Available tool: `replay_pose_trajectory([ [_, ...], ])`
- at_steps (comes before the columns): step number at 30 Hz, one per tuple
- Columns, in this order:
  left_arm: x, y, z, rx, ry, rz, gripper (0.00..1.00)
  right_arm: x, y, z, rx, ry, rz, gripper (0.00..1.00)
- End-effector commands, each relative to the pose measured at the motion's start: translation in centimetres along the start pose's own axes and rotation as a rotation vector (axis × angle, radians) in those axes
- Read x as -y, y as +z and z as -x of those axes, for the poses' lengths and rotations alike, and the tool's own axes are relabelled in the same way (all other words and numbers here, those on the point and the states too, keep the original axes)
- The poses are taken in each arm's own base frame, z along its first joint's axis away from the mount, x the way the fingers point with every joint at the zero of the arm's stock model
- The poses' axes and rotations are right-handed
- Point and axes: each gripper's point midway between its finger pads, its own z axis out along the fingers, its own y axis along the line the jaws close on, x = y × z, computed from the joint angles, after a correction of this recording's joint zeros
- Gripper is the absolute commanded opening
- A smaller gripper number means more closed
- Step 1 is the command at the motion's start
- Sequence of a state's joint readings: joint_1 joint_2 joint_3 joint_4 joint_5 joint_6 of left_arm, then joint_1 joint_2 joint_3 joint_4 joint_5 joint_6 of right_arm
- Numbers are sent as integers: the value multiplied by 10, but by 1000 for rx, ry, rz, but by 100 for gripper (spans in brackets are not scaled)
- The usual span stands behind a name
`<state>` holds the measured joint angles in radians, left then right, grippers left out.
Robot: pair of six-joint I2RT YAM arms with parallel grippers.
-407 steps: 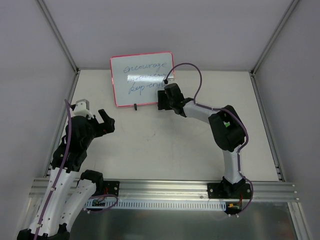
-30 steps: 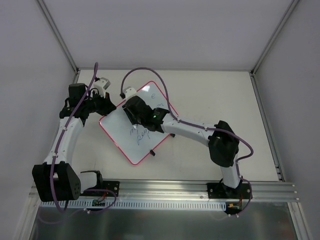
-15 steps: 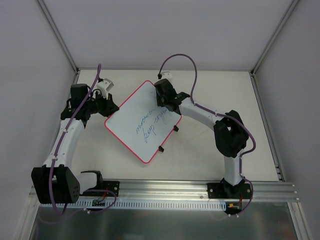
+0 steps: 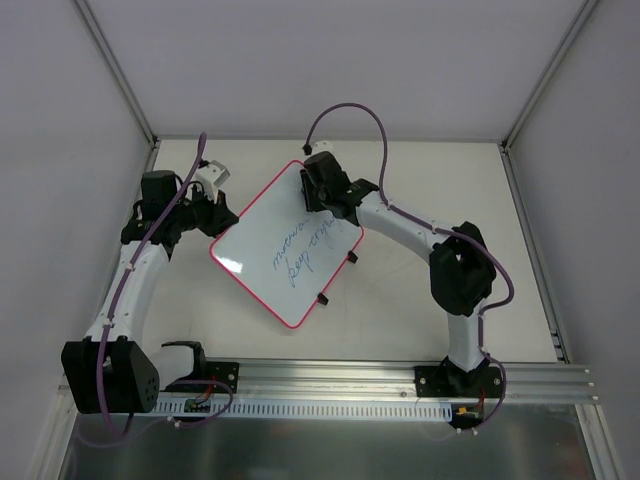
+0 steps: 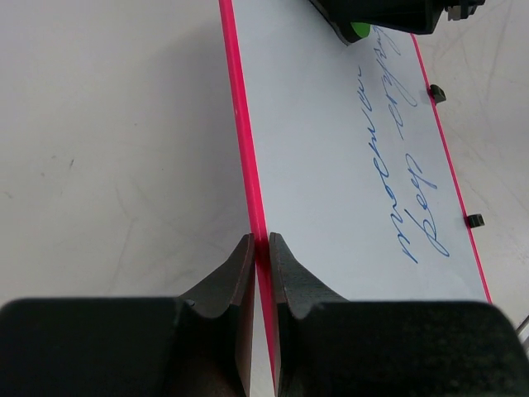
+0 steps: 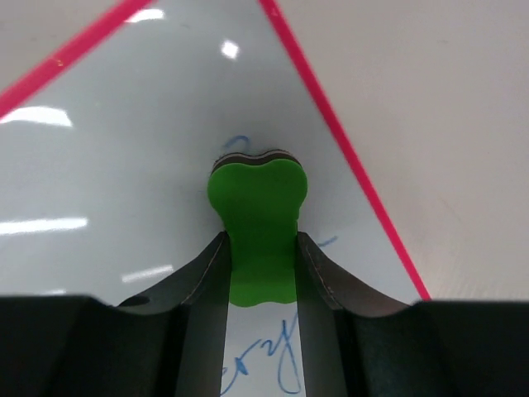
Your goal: Erase the whiteboard
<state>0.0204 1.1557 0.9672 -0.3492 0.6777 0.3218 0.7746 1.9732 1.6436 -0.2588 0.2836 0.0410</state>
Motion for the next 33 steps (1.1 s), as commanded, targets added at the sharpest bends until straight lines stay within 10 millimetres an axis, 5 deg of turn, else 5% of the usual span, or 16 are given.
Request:
replay_pose_trajectory([
  [1, 11, 1, -9, -11, 48, -50, 0, -53, -18, 25, 39, -66, 203, 0],
  [5, 14, -1, -6, 0, 72, -54, 0, -74, -19, 32, 47, -105, 292, 0],
  [8, 14, -3, -6, 3, 78, -47, 0, -71, -13, 33, 49, -100, 266, 0],
  [17, 17, -9, -6, 16, 110, -37, 0, 4, -5, 35, 71, 32, 10, 0],
  [22, 18, -10, -5, 22, 116, -35, 0, 23, -6, 27, 53, 70, -25, 0],
  [33, 19, -11, -5, 24, 116, -39, 0, -20, -13, 37, 54, 5, 135, 0],
])
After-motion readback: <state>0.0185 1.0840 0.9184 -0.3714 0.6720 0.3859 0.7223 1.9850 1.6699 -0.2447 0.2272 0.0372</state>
